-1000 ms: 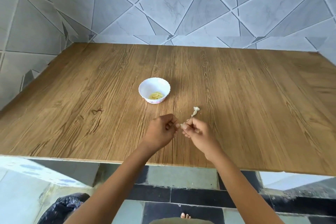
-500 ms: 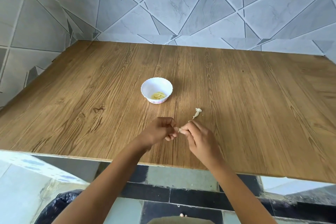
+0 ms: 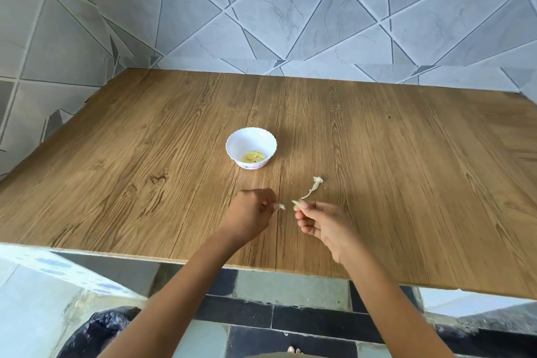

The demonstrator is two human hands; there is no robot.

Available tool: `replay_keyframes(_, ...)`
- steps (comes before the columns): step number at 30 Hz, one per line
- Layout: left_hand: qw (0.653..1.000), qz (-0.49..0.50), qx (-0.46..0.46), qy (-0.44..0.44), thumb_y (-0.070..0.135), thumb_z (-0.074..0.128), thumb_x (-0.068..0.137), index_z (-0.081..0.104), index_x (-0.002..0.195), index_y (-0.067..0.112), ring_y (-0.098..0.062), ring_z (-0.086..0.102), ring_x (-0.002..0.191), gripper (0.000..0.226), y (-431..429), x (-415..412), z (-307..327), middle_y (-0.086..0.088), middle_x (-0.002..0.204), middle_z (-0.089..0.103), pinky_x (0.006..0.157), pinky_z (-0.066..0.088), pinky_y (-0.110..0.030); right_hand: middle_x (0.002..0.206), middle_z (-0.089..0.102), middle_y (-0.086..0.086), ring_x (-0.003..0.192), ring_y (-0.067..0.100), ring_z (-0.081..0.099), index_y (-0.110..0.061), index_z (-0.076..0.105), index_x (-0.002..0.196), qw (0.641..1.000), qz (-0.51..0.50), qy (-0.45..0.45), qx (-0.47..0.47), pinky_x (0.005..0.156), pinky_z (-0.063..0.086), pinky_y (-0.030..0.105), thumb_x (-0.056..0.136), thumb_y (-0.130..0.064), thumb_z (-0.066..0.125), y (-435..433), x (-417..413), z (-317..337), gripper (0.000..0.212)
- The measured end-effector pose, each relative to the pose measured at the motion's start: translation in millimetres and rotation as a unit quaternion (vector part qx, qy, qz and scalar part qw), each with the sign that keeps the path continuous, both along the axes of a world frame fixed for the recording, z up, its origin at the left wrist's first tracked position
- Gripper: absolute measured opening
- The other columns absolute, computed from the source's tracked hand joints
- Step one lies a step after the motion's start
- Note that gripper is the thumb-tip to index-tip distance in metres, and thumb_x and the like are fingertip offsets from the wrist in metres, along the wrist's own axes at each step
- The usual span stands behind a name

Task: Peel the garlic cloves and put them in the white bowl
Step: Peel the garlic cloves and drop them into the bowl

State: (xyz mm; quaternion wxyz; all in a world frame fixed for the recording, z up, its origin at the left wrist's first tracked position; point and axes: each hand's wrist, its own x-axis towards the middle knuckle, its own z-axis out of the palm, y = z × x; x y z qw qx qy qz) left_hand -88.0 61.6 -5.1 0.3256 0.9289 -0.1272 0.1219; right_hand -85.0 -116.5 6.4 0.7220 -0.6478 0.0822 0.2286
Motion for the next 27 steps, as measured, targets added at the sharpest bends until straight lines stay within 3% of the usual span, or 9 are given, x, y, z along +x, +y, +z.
replay_keyframes(2, 0.996, -0.004, 0.075, 0.051, 0.024, 0.058, 0.093, 0.07, 0.088, 0.006, -0.02, 0.061, 0.07, 0.023, -1, -2, -4, -0.005, 0.083, 0.067, 0.066, 0.051, -0.036, 0.07, 0.068, 0.001, 0.063, 0.008, 0.06, -0.007, 0.07, 0.085, 1.0, -0.013, -0.012, -0.004, 0.061, 0.052, 0.018, 0.088, -0.015, 0.063, 1, -1, 0, 0.011)
replay_keyframes(4, 0.995, 0.008, 0.077, 0.055, 0.026, 0.061, 0.091, 0.072, 0.086, 0.008, -0.018, 0.059, 0.071, 0.021, -2, -3, -5, -0.004, 0.087, 0.065, 0.066, 0.05, -0.035, 0.069, 0.068, 0.0, 0.061, 0.008, 0.06, -0.008, 0.07, 0.084, 0.999, -0.019, -0.024, -0.01, 0.06, 0.051, 0.018, 0.087, -0.015, 0.065, 2, -3, 1, 0.01)
replay_keyframes(6, 0.998, 0.032, 0.015, 0.049, 0.016, 0.071, 0.081, 0.071, 0.08, 0.009, -0.011, 0.058, 0.067, 0.007, -2, -2, -1, -0.001, 0.085, 0.065, 0.065, 0.049, -0.029, 0.067, 0.068, 0.0, 0.058, 0.007, 0.059, -0.007, 0.069, 0.082, 0.999, -0.026, -0.033, -0.014, 0.058, 0.05, 0.018, 0.085, -0.016, 0.067, 4, -4, 1, 0.009)
replay_keyframes(8, 0.99, 0.029, -0.096, 0.095, 0.01, 0.078, 0.074, 0.07, 0.077, 0.011, -0.005, 0.06, 0.065, 0.008, -3, -2, 7, 0.003, 0.079, 0.067, 0.065, 0.049, -0.021, 0.066, 0.067, 0.0, 0.057, 0.007, 0.058, -0.007, 0.069, 0.081, 0.998, -0.038, -0.037, -0.018, 0.057, 0.049, 0.018, 0.084, -0.016, 0.069, 6, -5, 0, 0.01)
replay_keyframes(11, 0.947, 0.005, -0.251, 0.202, 0.01, 0.077, 0.077, 0.071, 0.086, 0.011, -0.006, 0.064, 0.067, 0.011, -7, -4, 21, 0.002, 0.076, 0.071, 0.065, 0.05, -0.017, 0.067, 0.066, 0.001, 0.058, 0.007, 0.058, -0.004, 0.069, 0.086, 0.997, -0.04, -0.056, -0.029, 0.057, 0.049, 0.017, 0.086, -0.016, 0.067, 7, -6, -1, 0.013)
replay_keyframes(17, 0.918, 0.009, -0.307, 0.252, -0.001, 0.063, 0.087, 0.068, 0.086, 0.004, -0.006, 0.061, 0.06, 0.008, -9, -2, 25, 0.0, 0.067, 0.066, 0.061, 0.05, -0.018, 0.067, 0.064, -0.002, 0.058, 0.002, 0.057, -0.006, 0.068, 0.088, 0.993, -0.019, -0.108, -0.051, 0.058, 0.048, 0.014, 0.091, -0.013, 0.058, 11, -8, 1, 0.012)
replay_keyframes(24, 0.886, 0.006, -0.392, 0.249, 0.003, 0.062, 0.088, 0.068, 0.087, 0.008, -0.007, 0.062, 0.068, 0.009, -13, -10, 21, 0.0, 0.072, 0.068, 0.064, 0.051, -0.018, 0.062, 0.054, -0.001, 0.053, 0.006, 0.048, -0.008, 0.061, 0.08, 0.998, -0.03, -0.005, 0.05, 0.053, 0.041, 0.019, 0.097, -0.007, 0.047, 24, -6, 0, 0.023)
replay_keyframes(27, 0.883, 0.022, -0.403, 0.241, 0.002, 0.062, 0.087, 0.068, 0.088, 0.006, -0.007, 0.062, 0.066, 0.007, -7, -11, 19, -0.006, 0.073, 0.067, 0.063, 0.051, -0.018, 0.061, 0.052, -0.003, 0.054, 0.008, 0.047, -0.01, 0.061, 0.075, 0.994, -0.035, -0.075, -0.069, 0.053, 0.039, 0.02, 0.095, -0.016, 0.053, 21, -4, -8, 0.022)
